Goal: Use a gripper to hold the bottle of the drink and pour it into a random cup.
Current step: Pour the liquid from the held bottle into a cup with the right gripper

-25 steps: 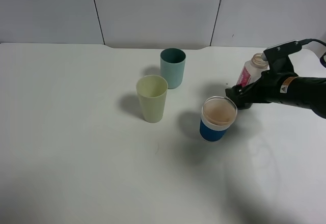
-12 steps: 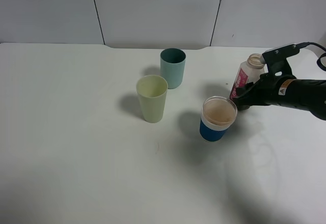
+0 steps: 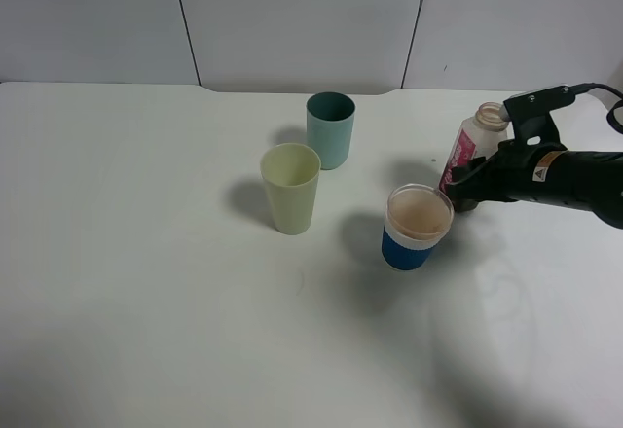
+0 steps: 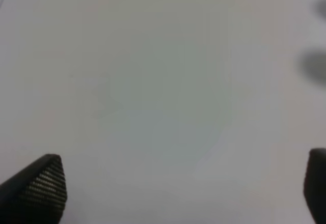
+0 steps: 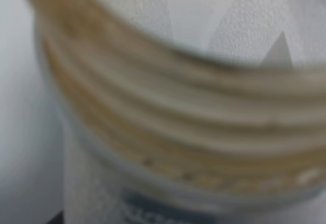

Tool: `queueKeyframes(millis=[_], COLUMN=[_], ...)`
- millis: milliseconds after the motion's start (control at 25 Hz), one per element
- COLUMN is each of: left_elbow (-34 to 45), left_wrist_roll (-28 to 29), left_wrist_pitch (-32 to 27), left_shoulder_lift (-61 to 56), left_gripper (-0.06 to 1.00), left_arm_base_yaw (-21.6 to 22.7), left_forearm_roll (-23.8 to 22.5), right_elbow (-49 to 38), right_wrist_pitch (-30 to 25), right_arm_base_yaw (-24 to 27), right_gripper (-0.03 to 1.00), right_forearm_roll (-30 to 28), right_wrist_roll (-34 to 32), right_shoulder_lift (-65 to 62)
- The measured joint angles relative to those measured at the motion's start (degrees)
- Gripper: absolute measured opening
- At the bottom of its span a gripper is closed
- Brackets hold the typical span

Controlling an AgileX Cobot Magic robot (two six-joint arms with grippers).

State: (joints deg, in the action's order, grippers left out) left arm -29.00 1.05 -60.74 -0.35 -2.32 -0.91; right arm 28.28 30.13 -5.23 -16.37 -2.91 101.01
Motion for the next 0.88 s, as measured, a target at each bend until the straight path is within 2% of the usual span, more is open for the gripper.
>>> queueKeyframes(millis=[280,520,680,760,880], left_elbow=[0.0,0.0,0.0,0.0,0.0], left_wrist_roll=[0.0,0.0,0.0,0.0,0.0], left_wrist_pitch=[0.0,0.0,0.0,0.0,0.0], left_shoulder_lift=[0.0,0.0,0.0,0.0,0.0], left_gripper=[0.93,0.93,0.93,0.93,0.93], left_arm_base_yaw=[0.0,0.0,0.0,0.0,0.0], left_forearm_roll=[0.0,0.0,0.0,0.0,0.0], right_elbow=[-0.1,-0.2,-0.2,-0.2,-0.2], right_wrist_pitch=[-8.0,-11.4,-13.9,-14.9,-16.8], right_arm_base_yaw=[0.0,0.0,0.0,0.0,0.0], right_gripper=[0.37,0.37,0.37,0.37,0.37], right_forearm_roll=[0.1,-2.1,-8.8,-13.9,-24.7], right_wrist_roll=[-3.8,-9.6,-19.2,-26.3,-37.8], right_shoulder_lift=[-5.4,-13.6,-18.0,-20.0,-22.6])
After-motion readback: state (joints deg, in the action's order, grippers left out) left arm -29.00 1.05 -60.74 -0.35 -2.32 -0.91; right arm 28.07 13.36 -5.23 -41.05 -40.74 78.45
